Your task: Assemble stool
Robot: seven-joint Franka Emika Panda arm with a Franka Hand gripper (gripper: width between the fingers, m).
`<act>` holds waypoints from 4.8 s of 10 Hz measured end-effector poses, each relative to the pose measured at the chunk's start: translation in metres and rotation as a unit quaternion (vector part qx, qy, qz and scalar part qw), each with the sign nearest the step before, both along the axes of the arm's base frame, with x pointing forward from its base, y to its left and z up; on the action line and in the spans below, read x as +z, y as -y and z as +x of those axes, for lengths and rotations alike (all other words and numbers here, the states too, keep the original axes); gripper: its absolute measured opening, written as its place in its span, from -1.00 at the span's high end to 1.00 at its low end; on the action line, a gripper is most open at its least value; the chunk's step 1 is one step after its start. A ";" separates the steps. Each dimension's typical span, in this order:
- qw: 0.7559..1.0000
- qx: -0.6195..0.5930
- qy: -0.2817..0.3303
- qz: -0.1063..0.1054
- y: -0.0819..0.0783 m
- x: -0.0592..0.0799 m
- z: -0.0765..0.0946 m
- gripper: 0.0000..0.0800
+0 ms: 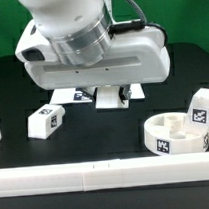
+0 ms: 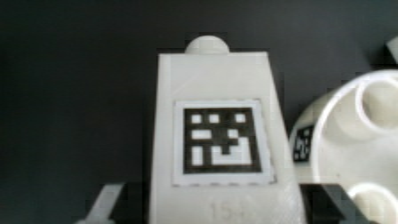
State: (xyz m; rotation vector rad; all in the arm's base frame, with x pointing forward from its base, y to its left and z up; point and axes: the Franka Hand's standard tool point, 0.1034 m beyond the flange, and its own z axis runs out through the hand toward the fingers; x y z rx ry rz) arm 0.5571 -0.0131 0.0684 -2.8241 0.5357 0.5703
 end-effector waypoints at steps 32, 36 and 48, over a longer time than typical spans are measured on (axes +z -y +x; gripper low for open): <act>0.902 0.076 0.401 -0.143 -0.063 0.007 0.032 -0.52; 0.903 0.063 0.402 -0.141 -0.060 0.021 0.035 -0.62; 0.970 0.075 0.217 -0.079 -0.058 0.006 0.025 -0.62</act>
Offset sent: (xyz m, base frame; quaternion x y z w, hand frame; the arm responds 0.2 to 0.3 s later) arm 0.0058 0.0118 0.0261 -0.0459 0.2045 -0.0468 0.9767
